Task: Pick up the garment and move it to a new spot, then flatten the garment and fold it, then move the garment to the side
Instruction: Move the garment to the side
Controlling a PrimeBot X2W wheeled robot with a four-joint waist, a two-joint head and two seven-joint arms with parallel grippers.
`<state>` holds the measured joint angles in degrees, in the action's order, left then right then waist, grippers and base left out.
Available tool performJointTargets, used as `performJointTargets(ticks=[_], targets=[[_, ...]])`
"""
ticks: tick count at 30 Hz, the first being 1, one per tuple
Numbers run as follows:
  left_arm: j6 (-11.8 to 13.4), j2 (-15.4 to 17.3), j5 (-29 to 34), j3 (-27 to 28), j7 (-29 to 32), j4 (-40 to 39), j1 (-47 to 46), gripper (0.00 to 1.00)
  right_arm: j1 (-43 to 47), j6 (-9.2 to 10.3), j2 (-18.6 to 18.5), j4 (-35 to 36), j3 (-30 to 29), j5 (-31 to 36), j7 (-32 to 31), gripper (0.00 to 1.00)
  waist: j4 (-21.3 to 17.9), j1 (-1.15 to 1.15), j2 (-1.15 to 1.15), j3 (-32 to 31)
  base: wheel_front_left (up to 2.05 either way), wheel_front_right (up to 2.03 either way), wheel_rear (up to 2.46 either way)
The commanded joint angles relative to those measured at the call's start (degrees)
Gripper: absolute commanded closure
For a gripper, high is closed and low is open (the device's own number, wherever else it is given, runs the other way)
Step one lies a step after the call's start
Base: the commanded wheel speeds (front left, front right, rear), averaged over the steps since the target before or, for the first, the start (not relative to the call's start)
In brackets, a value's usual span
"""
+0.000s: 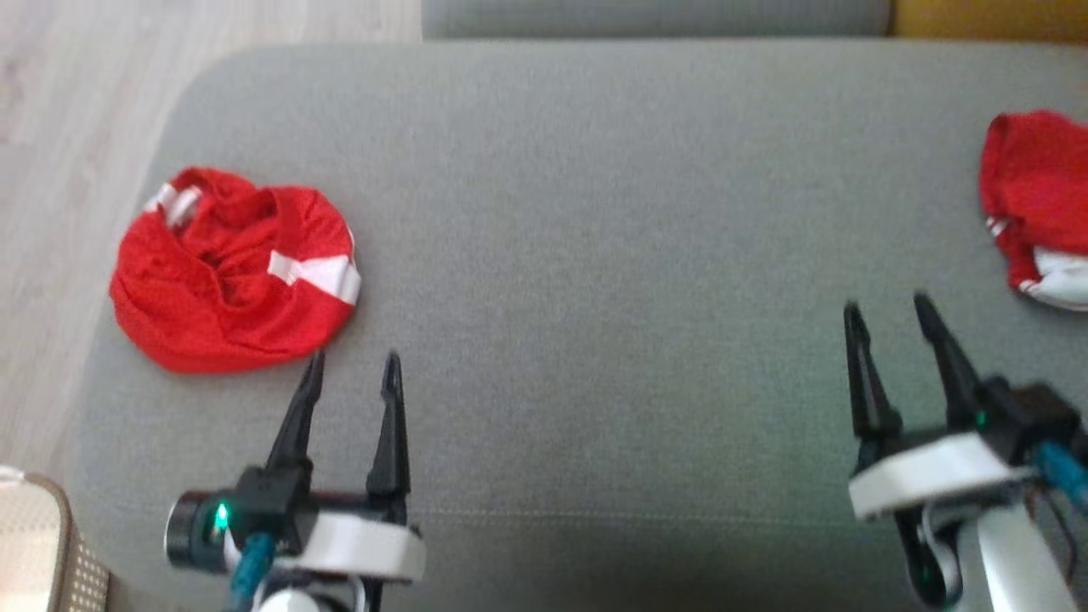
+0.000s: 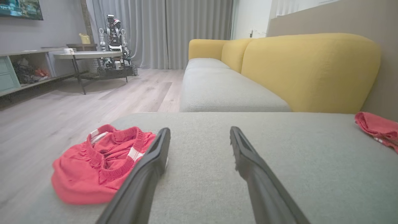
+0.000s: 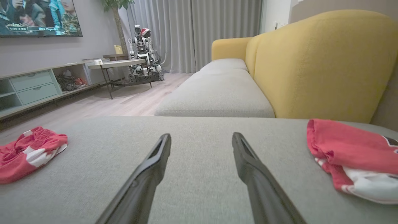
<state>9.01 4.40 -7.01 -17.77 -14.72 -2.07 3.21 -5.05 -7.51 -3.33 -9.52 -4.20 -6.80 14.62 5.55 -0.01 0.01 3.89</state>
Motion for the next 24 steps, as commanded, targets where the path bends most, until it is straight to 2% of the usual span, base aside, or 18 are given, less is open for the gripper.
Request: performJointTargets(ticks=[1,8,24], targets=[[-0.4,-0.2,1.4,2.2,-0.3,-1.6,-0.5,0.00,0.3,0.02,0.3,2.4,0.9,-0.6,0.4,0.00,-0.1,0.01,-0.01,-2.9,0.00,0.00,0.00],[-1.5,-0.2,5.2,2.9,-0.3,-1.5,2.7,0.00,6.2,0.02,0.4,3.4,1.7,-2.3,0.4,0.00,-1.1,0.01,-0.01,-5.1,0.00,0.00,0.00],[-2.7,-0.6,5.6,5.5,-0.3,0.4,4.3,0.00,8.4,0.02,0.5,3.1,2.0,-3.6,0.4,0.00,-0.9,0.01,-0.01,-7.0,0.00,0.00,0.00]])
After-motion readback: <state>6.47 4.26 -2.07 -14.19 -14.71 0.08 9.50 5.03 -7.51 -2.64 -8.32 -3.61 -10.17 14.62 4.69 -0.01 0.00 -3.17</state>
